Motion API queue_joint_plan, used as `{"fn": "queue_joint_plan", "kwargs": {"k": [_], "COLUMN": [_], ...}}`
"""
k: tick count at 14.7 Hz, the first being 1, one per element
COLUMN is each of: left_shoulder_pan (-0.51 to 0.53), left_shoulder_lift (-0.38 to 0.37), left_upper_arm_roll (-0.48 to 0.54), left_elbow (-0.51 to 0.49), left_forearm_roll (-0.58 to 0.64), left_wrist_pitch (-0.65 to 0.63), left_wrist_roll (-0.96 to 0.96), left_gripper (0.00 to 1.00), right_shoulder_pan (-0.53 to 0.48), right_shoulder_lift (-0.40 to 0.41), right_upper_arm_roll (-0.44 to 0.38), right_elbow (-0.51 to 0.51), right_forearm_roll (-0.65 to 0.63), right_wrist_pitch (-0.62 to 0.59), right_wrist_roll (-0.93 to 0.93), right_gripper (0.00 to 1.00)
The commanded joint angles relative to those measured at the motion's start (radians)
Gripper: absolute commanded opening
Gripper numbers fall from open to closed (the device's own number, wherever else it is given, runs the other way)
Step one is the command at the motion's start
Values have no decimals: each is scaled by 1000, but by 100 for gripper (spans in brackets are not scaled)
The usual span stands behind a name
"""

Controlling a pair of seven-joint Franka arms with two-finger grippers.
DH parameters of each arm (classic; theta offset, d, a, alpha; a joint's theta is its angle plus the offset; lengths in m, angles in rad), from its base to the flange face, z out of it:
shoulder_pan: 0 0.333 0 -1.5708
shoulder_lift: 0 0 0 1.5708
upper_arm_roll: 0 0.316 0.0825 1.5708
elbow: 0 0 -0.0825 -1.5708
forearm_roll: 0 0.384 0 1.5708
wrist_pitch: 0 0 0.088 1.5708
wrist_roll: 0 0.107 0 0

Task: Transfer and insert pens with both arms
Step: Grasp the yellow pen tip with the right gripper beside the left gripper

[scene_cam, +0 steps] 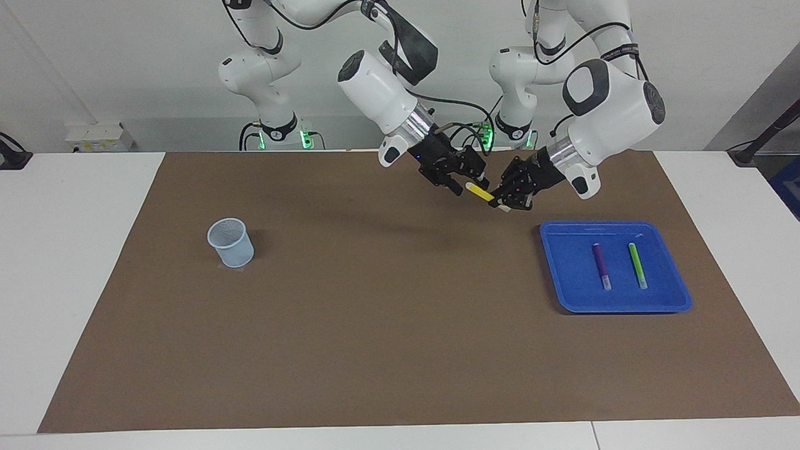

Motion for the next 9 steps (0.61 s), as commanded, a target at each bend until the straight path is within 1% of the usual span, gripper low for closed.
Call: {"fn": "queue_joint_plan", "kwargs": {"k": [1, 5, 7, 9], "left_shoulder_pan": [-8, -8, -8, -8], "left_shoulder_lift": [-31, -31, -31, -31], "left_upper_arm_roll": [10, 10, 10, 10], "left_elbow": [-19, -21, -21, -21], "left_forearm_roll": [-18, -18, -18, -18], "left_wrist_pitch": [-15, -16, -15, -16], "left_wrist_roll": [-15, -17, -17, -17], "left_gripper": [0, 0, 0, 0], "right_shoulder_pan": [17, 17, 17, 8], "right_shoulder_lift": [21, 21, 21, 21], "right_upper_arm_roll": [-1, -1, -1, -1], "right_elbow": [26, 25, 25, 26], "right_forearm_roll": [14, 14, 14, 14], "right_wrist_pitch": [10, 10, 10, 10], "right_wrist_roll": [-26, -27, -29, -30], "right_gripper": [76, 52, 48, 47]}}
